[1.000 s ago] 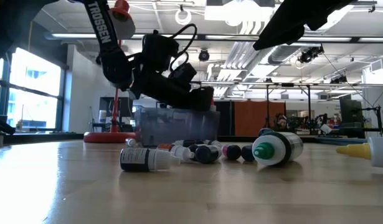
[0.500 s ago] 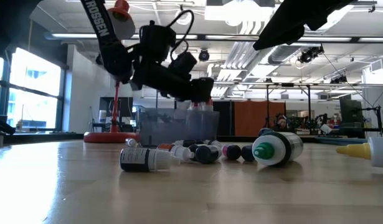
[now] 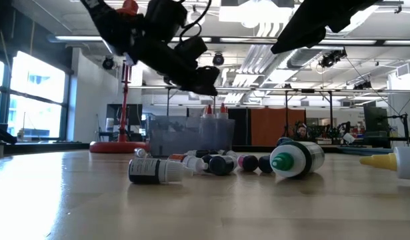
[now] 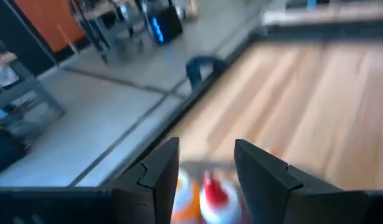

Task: Pick & Place food coloring
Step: Put the large red food coloring bottle into the bin, then adjust the large yellow food coloring bottle into the bin

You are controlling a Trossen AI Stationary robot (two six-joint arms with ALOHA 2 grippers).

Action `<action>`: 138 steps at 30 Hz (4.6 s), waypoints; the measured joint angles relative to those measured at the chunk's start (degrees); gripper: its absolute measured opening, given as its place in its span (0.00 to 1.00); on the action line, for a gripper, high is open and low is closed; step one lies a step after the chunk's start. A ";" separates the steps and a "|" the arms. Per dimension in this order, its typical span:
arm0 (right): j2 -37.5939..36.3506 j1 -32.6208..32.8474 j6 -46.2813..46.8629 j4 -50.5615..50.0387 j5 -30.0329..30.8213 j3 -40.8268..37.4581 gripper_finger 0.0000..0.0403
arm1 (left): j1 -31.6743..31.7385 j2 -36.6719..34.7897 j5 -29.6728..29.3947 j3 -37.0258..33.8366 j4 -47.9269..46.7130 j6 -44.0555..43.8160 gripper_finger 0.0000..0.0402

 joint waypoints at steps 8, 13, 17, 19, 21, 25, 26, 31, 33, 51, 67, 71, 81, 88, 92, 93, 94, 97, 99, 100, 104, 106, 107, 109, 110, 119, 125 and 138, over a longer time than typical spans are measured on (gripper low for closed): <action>0.00 0.00 0.00 0.00 -0.02 0.00 0.54 | -1.81 -1.44 -0.69 -0.15 -24.09 -9.87 0.21; 0.00 0.00 0.33 0.03 0.02 0.02 0.54 | 0.20 2.99 1.07 -0.33 -18.28 -8.98 0.02; 0.02 0.00 0.51 0.31 0.03 0.04 0.54 | 2.55 5.18 4.74 -0.17 -14.30 -9.42 0.04; 0.02 0.00 0.48 0.30 0.02 0.04 0.54 | 3.55 5.79 6.67 -0.13 -12.73 -9.49 0.04; 0.02 0.00 0.48 0.22 0.02 0.04 0.54 | 4.36 6.24 9.66 -0.15 -11.23 -9.42 0.02; 0.02 0.00 0.48 0.08 0.00 0.04 0.54 | 5.11 6.40 13.32 -0.21 -9.41 -8.86 0.01; 0.02 0.00 0.48 0.04 0.00 0.04 0.54 | 5.11 6.43 13.46 -0.24 -9.02 -8.68 0.01; 0.02 0.00 0.46 0.02 0.04 0.04 0.54 | 5.16 6.45 13.61 -0.24 -8.63 -8.31 0.00; 0.02 0.00 0.46 0.04 0.02 0.04 0.54 | 5.16 6.45 13.90 -0.24 -8.57 -8.31 0.00; 0.02 0.00 0.44 0.00 0.20 0.04 0.54 | 9.61 6.43 22.00 -0.21 -3.48 -7.47 0.00; 0.02 0.00 0.12 -0.02 0.18 0.03 0.54 | 9.66 6.43 12.60 -0.21 -5.75 -7.09 0.00; 0.02 0.00 0.02 0.00 0.20 0.02 0.54 | 10.03 6.43 14.06 -0.21 -5.10 -7.45 0.00; 0.02 0.00 0.02 0.00 0.18 0.02 0.54 | 11.51 6.43 15.98 -0.21 -4.11 -7.51 0.00; 0.02 0.00 0.02 0.00 0.18 0.02 0.54 | 14.06 6.40 19.89 -0.21 -3.95 -9.32 0.00; 0.02 0.00 0.00 0.00 0.19 0.02 0.54 | 14.99 6.40 24.32 -0.21 -1.58 -10.75 0.00; 0.02 0.00 0.00 0.00 0.18 0.02 0.54 | 14.95 6.40 24.49 -0.21 -1.00 -10.84 0.00; 0.02 0.00 0.00 0.00 0.20 0.02 0.54 | 14.86 6.40 24.40 -0.21 -0.60 -10.86 0.00; 0.02 0.00 0.00 0.00 0.19 0.02 0.54 | 14.79 6.40 24.42 -0.20 0.59 -10.86 0.00; 0.02 0.00 0.00 0.00 0.18 0.02 0.54 | 14.83 6.36 24.33 -0.19 0.63 -10.86 0.00; 0.02 0.00 0.00 0.00 0.19 0.02 0.54 | 14.84 6.38 24.26 -0.19 0.45 -10.86 0.00; 0.02 0.00 0.00 0.00 0.19 0.02 0.54 | 14.84 6.36 24.21 -0.19 0.83 -10.84 0.00; 0.02 0.00 0.00 0.00 0.18 0.02 0.54 | 14.85 6.36 24.21 -0.19 1.23 -10.80 0.00; 0.02 0.00 0.00 0.00 0.20 0.02 0.54 | 14.84 6.37 24.21 -0.19 1.46 -10.82 0.00; 0.02 0.00 0.00 0.00 0.20 0.02 0.54 | 14.84 6.37 24.21 -0.17 1.61 -10.93 0.00; 0.02 0.00 0.00 0.00 0.20 0.02 0.54 | 14.84 6.37 24.17 -0.17 1.52 -10.93 0.00; 0.02 0.00 0.00 0.00 0.18 0.02 0.54 | 14.86 6.37 21.46 -0.17 1.25 -10.95 0.00; 0.02 0.00 0.00 0.00 0.18 0.02 0.54 | 14.86 6.36 19.73 -0.15 -1.10 -12.04 0.00; 0.02 0.00 0.00 0.02 0.20 0.02 0.54 | 15.15 6.38 18.21 -0.15 -1.34 -16.49 0.00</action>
